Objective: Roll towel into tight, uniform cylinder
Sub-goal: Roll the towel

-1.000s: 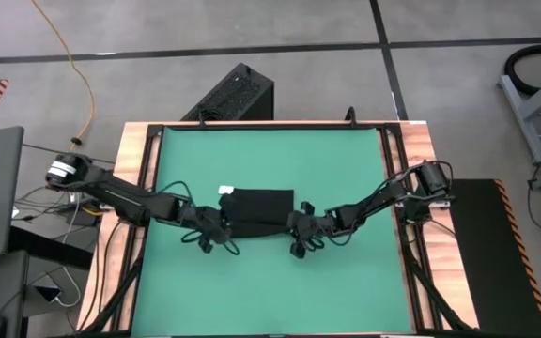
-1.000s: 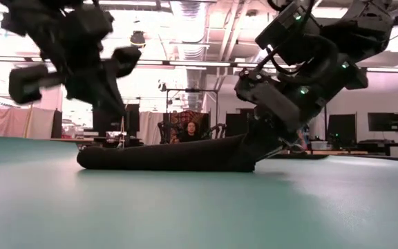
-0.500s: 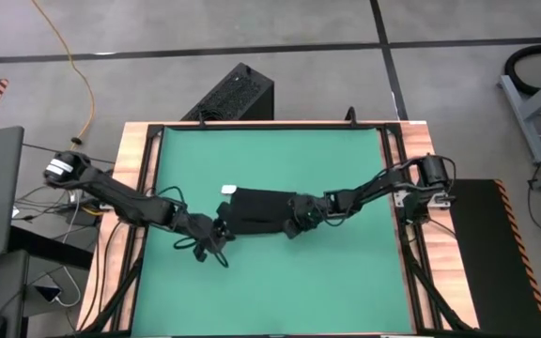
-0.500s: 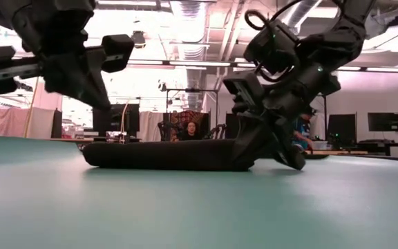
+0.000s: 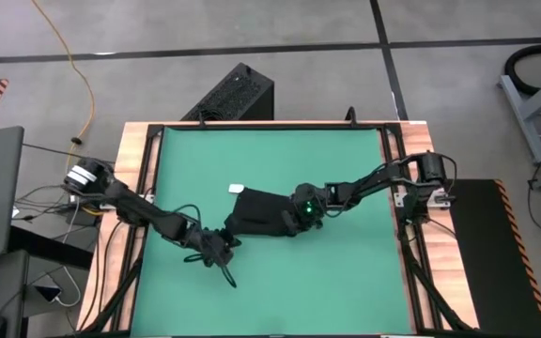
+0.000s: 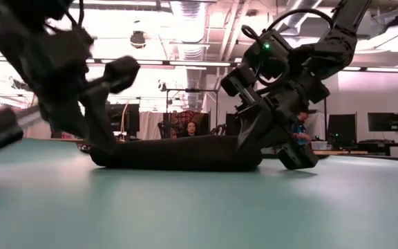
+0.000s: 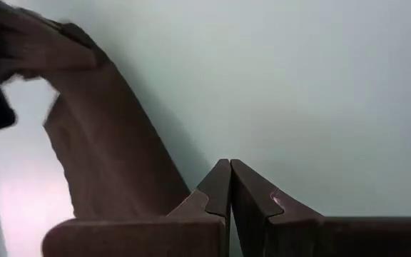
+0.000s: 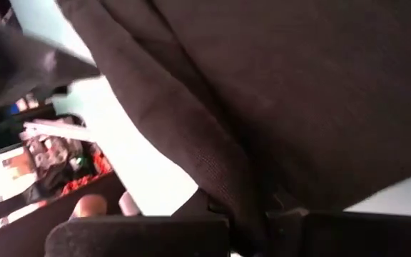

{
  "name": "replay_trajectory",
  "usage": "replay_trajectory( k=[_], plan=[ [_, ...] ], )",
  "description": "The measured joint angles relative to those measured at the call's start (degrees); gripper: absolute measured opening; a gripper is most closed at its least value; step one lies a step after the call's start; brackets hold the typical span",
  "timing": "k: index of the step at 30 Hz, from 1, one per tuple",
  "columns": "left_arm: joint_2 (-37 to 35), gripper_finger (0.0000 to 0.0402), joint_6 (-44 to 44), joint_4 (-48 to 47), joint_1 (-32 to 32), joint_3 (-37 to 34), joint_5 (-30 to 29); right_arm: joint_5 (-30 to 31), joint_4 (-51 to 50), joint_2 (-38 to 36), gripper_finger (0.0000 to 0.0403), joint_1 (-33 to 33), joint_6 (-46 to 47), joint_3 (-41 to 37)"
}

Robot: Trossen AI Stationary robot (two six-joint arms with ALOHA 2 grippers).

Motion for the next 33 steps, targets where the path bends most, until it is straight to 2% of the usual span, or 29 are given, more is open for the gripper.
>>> replay_trajectory(
  k=[4, 7, 13, 22, 33],
  plan=[
    [5.3, 0.0, 2.0, 4.2, 0.4, 0.0, -6.0, -4.0, 1.8, 0.0, 0.0018, -0.4, 0.2, 0.0],
    [6.9, 0.0, 3.1, 6.8, 0.5, 0.0, -8.3, -7.5, 2.2, 0.0, 0.0018, -0.3, -0.1, 0.1],
    [6.6, 0.0, 5.6, 8.8, 0.8, 0.0, -9.2, -10.3, 0.6, 0.0, 0.0018, -0.3, -1.0, 0.2],
    [6.4, 0.0, 10.5, 10.3, 3.9, 0.0, -7.8, -10.5, 0.1, 0.0, 0.0018, -0.2, -2.0, 0.2],
    [6.4, 0.0, 15.5, 15.4, 5.0, 0.0, -8.7, -10.5, 0.0, 0.0, 0.0018, -0.2, -2.5, 0.2]
  ],
)
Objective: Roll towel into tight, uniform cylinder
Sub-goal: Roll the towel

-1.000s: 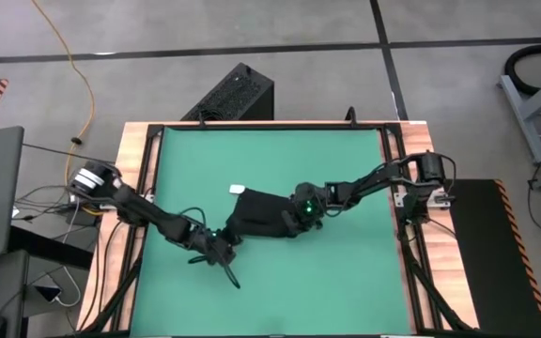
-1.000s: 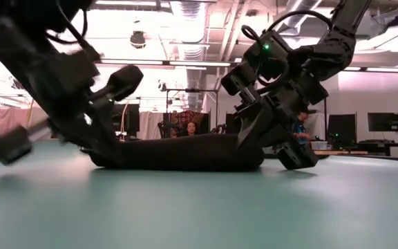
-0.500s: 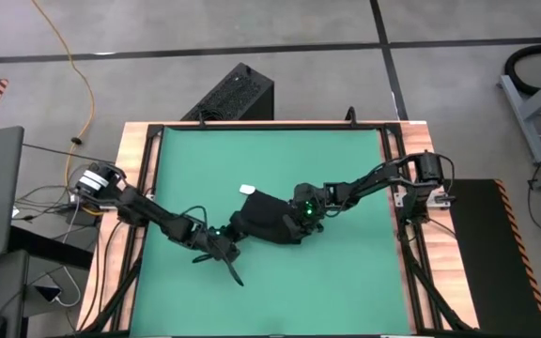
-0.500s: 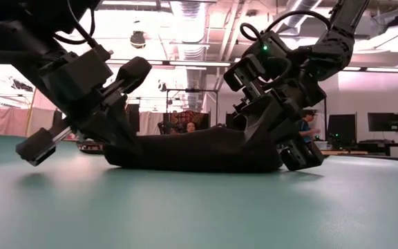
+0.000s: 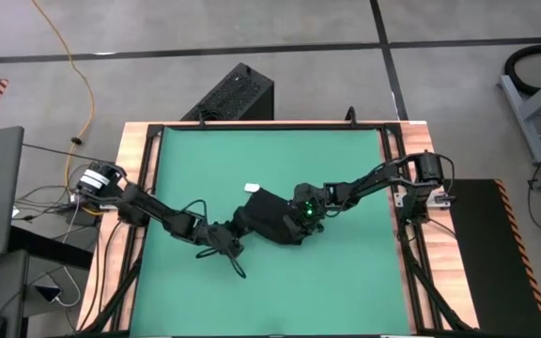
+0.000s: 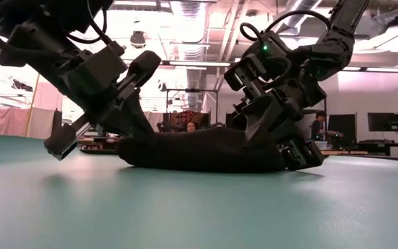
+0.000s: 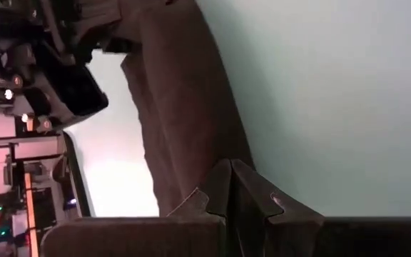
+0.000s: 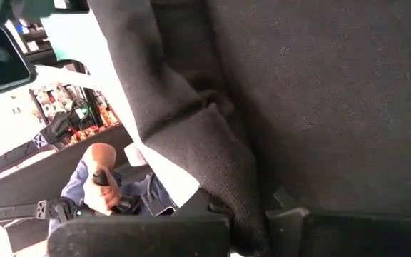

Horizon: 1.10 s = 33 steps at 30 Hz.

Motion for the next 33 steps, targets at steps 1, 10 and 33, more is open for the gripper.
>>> replay_trajectory(
  k=[1, 10, 33],
  plan=[
    [0.0, 0.0, 0.1, 0.0, 0.3, 0.0, 0.0, 0.0, 0.0, 0.0, 0.0018, 0.0, -0.3, 0.0],
    [0.0, 0.0, -0.9, 0.3, 4.5, 0.0, 4.8, 0.0, -0.1, 0.0, 0.0018, -0.6, -1.2, 0.0],
    [0.3, 0.0, -7.6, 0.0, 19.8, 0.0, 28.4, 4.8, -0.2, 0.0, 0.0041, -0.3, -13.2, -0.1]
  ],
)
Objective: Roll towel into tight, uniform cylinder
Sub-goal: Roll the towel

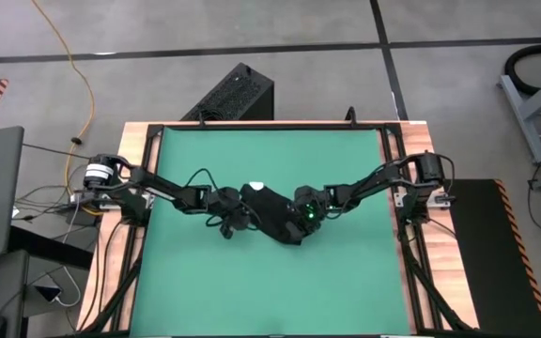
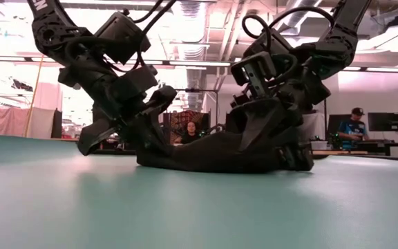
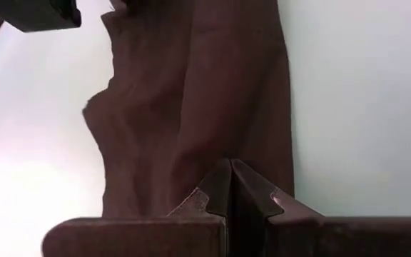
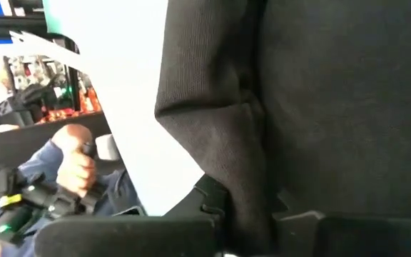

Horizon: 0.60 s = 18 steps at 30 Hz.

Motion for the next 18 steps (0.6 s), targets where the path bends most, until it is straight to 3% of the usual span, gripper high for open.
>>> replay_trajectory(
  k=[10, 18],
  plan=[
    [0.0, 0.0, -1.3, -2.8, 0.2, -0.4, 1.5, 6.5, -9.0, -0.8, 0.0063, 0.0, -7.6, 0.3],
    [0.0, 0.0, -3.2, -3.3, 2.1, -0.6, 5.5, 21.3, -16.7, -6.2, 0.0118, 1.9, -12.3, -0.2]
  ],
)
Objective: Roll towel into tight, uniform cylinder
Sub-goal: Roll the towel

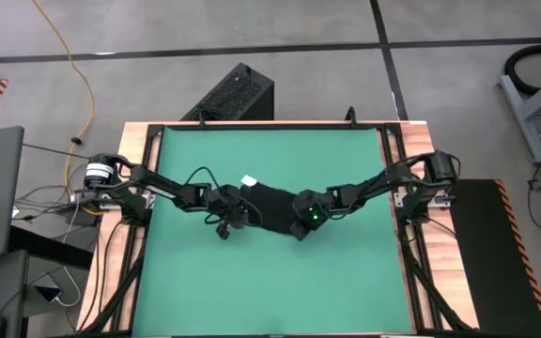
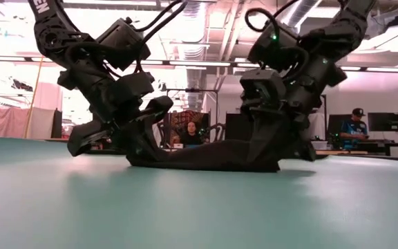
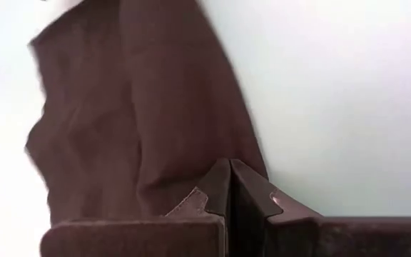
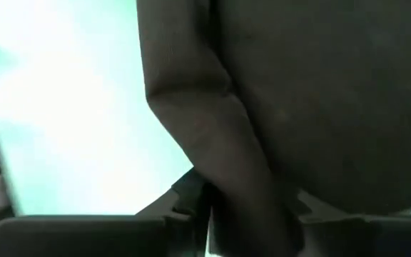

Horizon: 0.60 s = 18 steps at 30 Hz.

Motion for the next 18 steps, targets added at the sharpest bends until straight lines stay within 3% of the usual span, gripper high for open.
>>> replay_trajectory(
  k=[11, 18],
  plan=[
    [0.0, 0.0, -0.4, -0.1, 0.6, 0.0, 0.1, 16.2, -15.9, -10.2, 0.017, 0.6, -3.1, -0.1],
    [0.0, 0.0, -2.0, -1.5, 1.2, 0.0, 0.6, 27.1, -13.7, -15.0, 0.0167, 3.0, -19.6, 0.1]
  ],
)
